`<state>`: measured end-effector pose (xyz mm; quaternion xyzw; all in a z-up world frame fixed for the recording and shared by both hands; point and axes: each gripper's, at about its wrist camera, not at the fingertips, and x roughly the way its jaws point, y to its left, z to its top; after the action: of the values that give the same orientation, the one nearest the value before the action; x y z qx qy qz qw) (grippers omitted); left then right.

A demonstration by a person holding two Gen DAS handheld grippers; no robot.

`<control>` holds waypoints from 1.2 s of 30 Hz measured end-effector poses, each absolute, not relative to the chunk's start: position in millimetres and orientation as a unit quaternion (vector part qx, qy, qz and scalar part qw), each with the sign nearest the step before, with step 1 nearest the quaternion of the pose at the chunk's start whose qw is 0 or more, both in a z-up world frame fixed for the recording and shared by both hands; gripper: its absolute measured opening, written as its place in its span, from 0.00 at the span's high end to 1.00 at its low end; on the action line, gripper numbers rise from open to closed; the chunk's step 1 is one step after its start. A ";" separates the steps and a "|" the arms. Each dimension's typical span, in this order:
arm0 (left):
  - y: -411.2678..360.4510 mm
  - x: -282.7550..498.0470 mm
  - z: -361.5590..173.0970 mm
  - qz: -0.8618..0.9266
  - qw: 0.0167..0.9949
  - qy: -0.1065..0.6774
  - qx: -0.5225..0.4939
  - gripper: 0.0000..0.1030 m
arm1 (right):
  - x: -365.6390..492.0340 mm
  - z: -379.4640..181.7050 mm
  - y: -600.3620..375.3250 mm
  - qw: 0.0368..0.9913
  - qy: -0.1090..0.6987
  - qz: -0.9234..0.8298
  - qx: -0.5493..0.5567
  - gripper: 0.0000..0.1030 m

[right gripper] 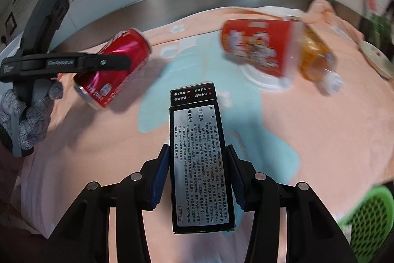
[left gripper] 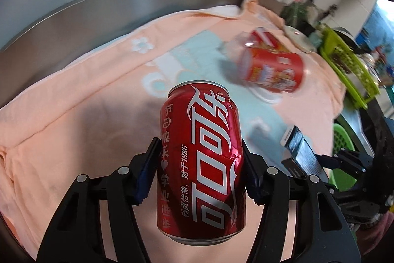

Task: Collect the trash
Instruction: 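Drop the black box into the green basket with right gripper while left carries the cola can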

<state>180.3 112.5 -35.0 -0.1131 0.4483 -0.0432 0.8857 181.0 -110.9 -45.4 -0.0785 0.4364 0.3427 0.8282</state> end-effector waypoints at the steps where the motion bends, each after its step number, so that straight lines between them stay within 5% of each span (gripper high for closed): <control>1: 106.3 178.8 -33.2 -0.051 0.886 0.448 -0.110 0.42 | 177.7 -43.5 -119.6 0.833 0.435 0.335 -0.071 0.57; 22: -69.1 177.4 -9.0 -0.204 0.871 0.445 -0.046 0.42 | 135.8 -87.5 -399.4 0.875 0.480 0.039 0.058 0.57; 36: -175.3 187.1 -14.3 -0.269 0.846 0.460 -0.002 0.42 | 130.9 -127.6 -446.9 0.858 0.503 0.000 0.102 0.56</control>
<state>187.1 -175.3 -14.3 -0.0023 0.4600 -0.2685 0.8463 130.9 -446.9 -127.6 0.1021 0.5034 -0.0003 0.8580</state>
